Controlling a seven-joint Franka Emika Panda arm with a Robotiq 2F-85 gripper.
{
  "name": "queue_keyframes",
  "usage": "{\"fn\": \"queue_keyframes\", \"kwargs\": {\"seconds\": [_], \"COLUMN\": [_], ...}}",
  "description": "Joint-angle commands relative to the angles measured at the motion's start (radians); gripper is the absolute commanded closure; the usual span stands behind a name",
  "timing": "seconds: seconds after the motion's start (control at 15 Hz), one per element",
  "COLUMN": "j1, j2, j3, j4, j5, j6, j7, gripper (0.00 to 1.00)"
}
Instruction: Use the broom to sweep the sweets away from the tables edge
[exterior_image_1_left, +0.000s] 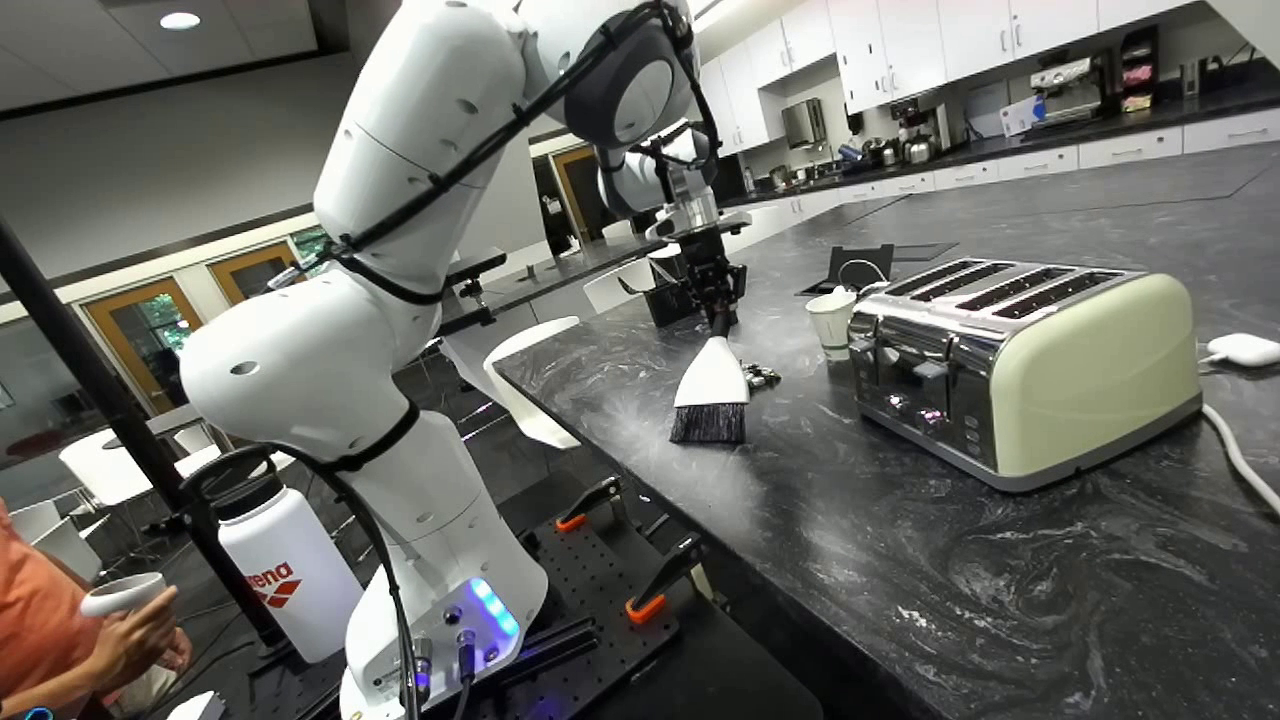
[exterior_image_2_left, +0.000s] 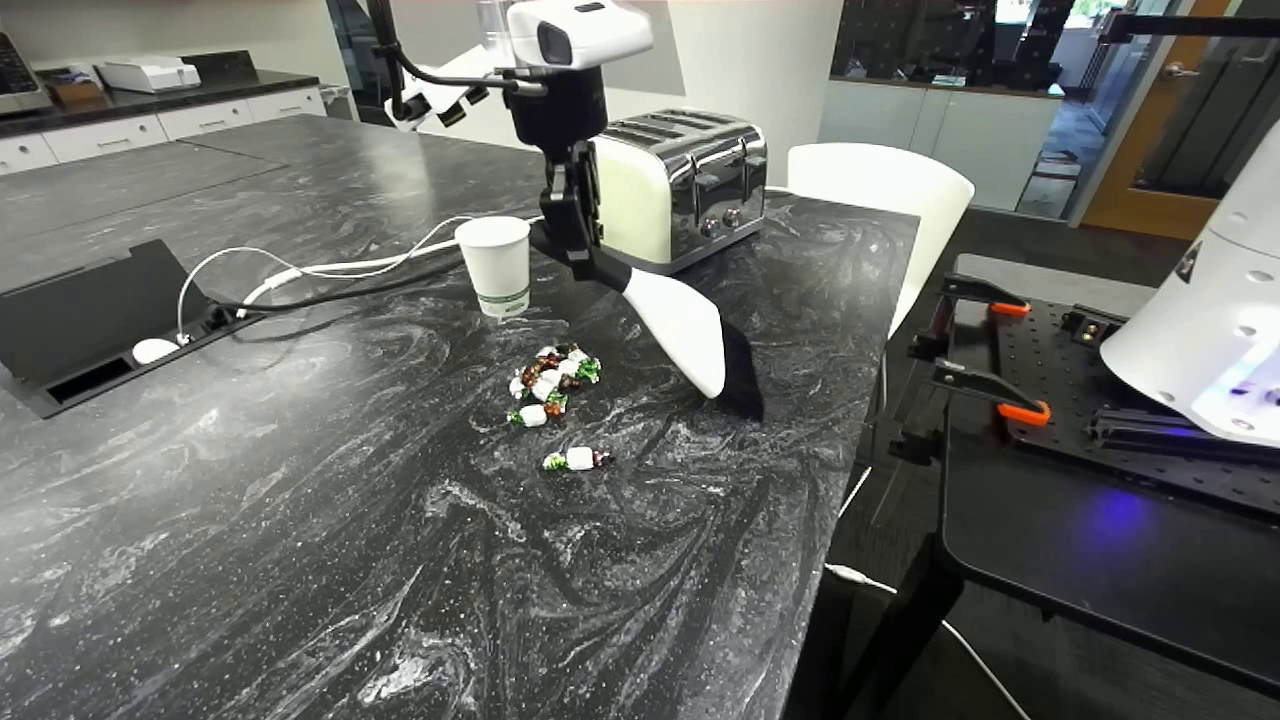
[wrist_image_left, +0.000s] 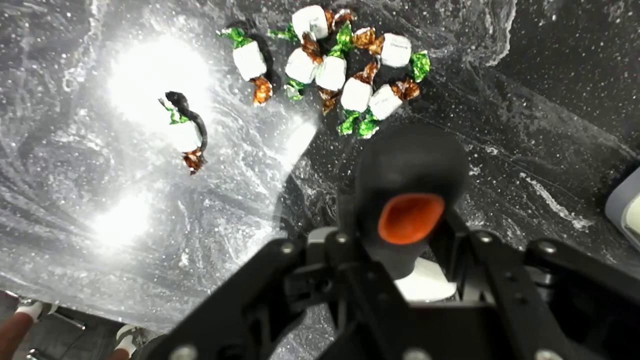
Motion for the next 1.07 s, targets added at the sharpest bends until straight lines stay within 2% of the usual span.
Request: {"fn": "queue_keyframes", "kwargs": {"seconds": [0.0, 0.4, 0.8, 1.0], "j1": [0.063, 0.197, 0.301, 0.326], "j2": [0.026, 0.12, 0.242, 0.24], "j3": [-0.022, -0.042, -0.011, 0.004], "j4": [0.076, 0.25, 0.409, 0.437], "j5": [-0.031, -0.121, -0.249, -0.25], "j6": [0.03, 0.008, -0.006, -0.041], "j7": [0.003, 0.0, 0.0, 0.0], "gripper": [0.86, 0.86, 0.86, 0.86]}}
